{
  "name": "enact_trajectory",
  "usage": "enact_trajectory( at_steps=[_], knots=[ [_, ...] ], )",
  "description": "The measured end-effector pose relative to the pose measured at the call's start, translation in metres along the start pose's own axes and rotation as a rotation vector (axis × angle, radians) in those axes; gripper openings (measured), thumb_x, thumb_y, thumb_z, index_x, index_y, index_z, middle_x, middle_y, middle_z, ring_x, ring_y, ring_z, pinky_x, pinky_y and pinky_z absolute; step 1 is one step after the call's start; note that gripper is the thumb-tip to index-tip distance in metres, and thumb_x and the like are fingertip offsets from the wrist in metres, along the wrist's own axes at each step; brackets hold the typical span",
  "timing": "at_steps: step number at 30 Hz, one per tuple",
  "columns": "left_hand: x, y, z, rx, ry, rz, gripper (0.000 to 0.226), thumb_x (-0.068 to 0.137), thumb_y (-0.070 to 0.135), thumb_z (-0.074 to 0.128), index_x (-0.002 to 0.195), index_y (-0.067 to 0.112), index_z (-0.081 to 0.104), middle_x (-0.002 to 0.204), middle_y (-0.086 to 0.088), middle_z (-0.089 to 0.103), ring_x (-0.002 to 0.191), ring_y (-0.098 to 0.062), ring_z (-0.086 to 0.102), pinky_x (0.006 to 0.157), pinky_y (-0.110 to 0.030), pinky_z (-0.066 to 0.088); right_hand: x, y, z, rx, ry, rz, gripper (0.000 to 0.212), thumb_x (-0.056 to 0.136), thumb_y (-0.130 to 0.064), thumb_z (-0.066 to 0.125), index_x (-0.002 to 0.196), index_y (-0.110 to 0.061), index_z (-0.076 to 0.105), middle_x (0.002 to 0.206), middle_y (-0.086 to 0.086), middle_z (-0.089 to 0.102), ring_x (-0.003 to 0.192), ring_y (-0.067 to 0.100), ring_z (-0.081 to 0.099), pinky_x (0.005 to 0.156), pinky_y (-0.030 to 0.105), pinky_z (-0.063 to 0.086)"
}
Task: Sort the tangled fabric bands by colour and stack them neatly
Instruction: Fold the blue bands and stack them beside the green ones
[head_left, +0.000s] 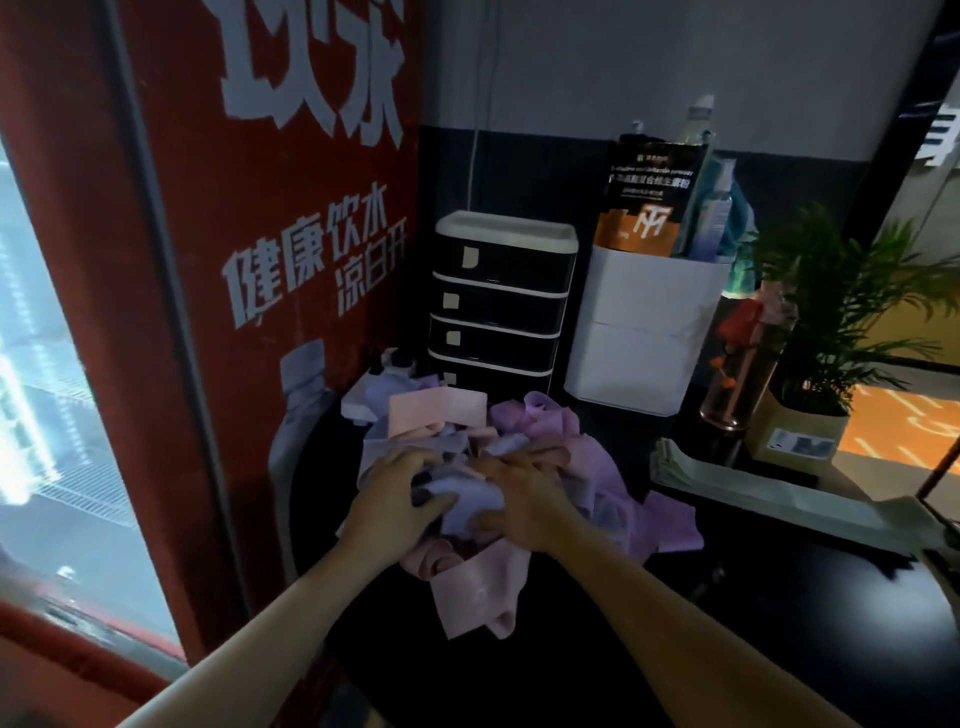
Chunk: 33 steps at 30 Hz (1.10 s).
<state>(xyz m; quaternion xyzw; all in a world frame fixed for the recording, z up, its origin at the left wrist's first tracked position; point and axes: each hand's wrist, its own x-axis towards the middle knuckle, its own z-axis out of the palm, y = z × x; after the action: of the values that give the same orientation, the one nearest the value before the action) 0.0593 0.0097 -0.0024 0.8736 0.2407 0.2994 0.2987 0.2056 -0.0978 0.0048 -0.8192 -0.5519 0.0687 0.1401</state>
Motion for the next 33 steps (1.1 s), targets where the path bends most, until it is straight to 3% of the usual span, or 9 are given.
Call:
enact_trajectory(
  at_steps=[3,7,9,12,15,20,26,30,33],
  knots=[
    [-0.002,-0.013,-0.008,-0.005,0.095,0.013,0.04,0.078,0.024,0.075,0.115,0.017,0.06,0.116,0.003,0.05,0.114,-0.017,0.047,0.093,-0.027,0.041,0.008,-0.001,-0.001,-0.073,0.108,-0.002,0.043,0.088,-0.027,0.058,0.13,-0.02,0.052,0.125,0.009,0.059,0.112,0.028,0.057,0.087,0.036,0.048],
    [0.005,-0.023,-0.024,-0.079,0.187,-0.068,0.035,0.081,0.021,0.071,0.114,0.015,0.06,0.113,-0.002,0.05,0.105,-0.016,0.05,0.086,-0.023,0.037,0.023,-0.002,-0.036,-0.062,0.18,0.051,0.025,0.092,-0.02,0.051,0.114,-0.012,0.06,0.115,0.008,0.061,0.107,0.026,0.057,0.085,0.031,0.043],
    [0.013,-0.023,-0.031,-0.102,0.202,-0.086,0.033,0.084,0.02,0.068,0.115,0.014,0.059,0.115,-0.001,0.05,0.103,-0.011,0.048,0.083,-0.018,0.033,0.034,-0.001,-0.062,0.005,0.281,0.059,0.011,0.087,-0.013,0.054,0.089,-0.01,0.065,0.094,0.012,0.066,0.093,0.03,0.063,0.075,0.034,0.046],
    [0.023,-0.022,-0.036,-0.126,0.216,-0.09,0.032,0.086,0.019,0.065,0.116,0.012,0.056,0.116,0.0,0.048,0.105,-0.009,0.046,0.085,-0.019,0.033,0.044,0.0,-0.097,0.192,0.462,0.099,0.017,0.083,-0.006,0.055,0.067,-0.005,0.059,0.06,0.008,0.055,0.063,0.028,0.055,0.054,0.027,0.042],
    [0.035,-0.025,-0.037,-0.155,0.225,-0.106,0.033,0.089,0.016,0.062,0.12,0.009,0.055,0.124,-0.005,0.05,0.113,-0.015,0.048,0.087,-0.022,0.035,0.045,0.0,-0.122,0.255,0.578,0.106,0.022,0.082,-0.002,0.055,0.06,-0.007,0.053,0.055,0.005,0.045,0.056,0.017,0.042,0.042,0.014,0.028],
    [0.047,-0.033,-0.03,-0.151,0.179,-0.15,0.034,0.086,0.012,0.065,0.117,0.005,0.055,0.12,-0.013,0.051,0.11,-0.027,0.054,0.086,-0.031,0.045,0.047,0.009,-0.132,0.347,0.703,0.131,0.025,0.085,-0.006,0.057,0.061,0.001,0.052,0.057,0.01,0.047,0.056,0.018,0.042,0.046,0.023,0.027],
    [0.053,-0.034,-0.021,-0.108,0.167,-0.189,0.039,0.084,0.022,0.068,0.115,0.0,0.058,0.123,-0.013,0.049,0.119,-0.026,0.045,0.096,-0.035,0.04,0.039,0.025,-0.11,0.34,0.69,0.124,0.043,0.084,-0.001,0.055,0.05,-0.018,0.035,0.051,0.001,0.041,0.053,0.016,0.038,0.046,0.024,0.027],
    [0.051,-0.03,-0.025,-0.148,0.086,-0.187,0.06,0.067,0.047,0.067,0.103,0.0,0.061,0.1,-0.007,0.059,0.094,-0.022,0.057,0.081,-0.035,0.045,0.04,0.028,-0.107,0.336,0.689,0.118,0.042,0.084,-0.002,0.054,0.05,-0.02,0.037,0.051,-0.001,0.043,0.05,0.014,0.038,0.046,0.024,0.027],
    [0.051,-0.037,-0.021,-0.065,0.08,-0.193,0.042,0.077,0.018,0.074,0.113,0.003,0.059,0.107,-0.005,0.06,0.1,-0.021,0.057,0.084,-0.028,0.042,0.04,0.024,-0.109,0.362,0.73,0.086,0.042,0.083,-0.001,0.054,0.05,-0.02,0.037,0.049,-0.003,0.041,0.048,0.011,0.035,0.047,0.026,0.027]
  ],
)
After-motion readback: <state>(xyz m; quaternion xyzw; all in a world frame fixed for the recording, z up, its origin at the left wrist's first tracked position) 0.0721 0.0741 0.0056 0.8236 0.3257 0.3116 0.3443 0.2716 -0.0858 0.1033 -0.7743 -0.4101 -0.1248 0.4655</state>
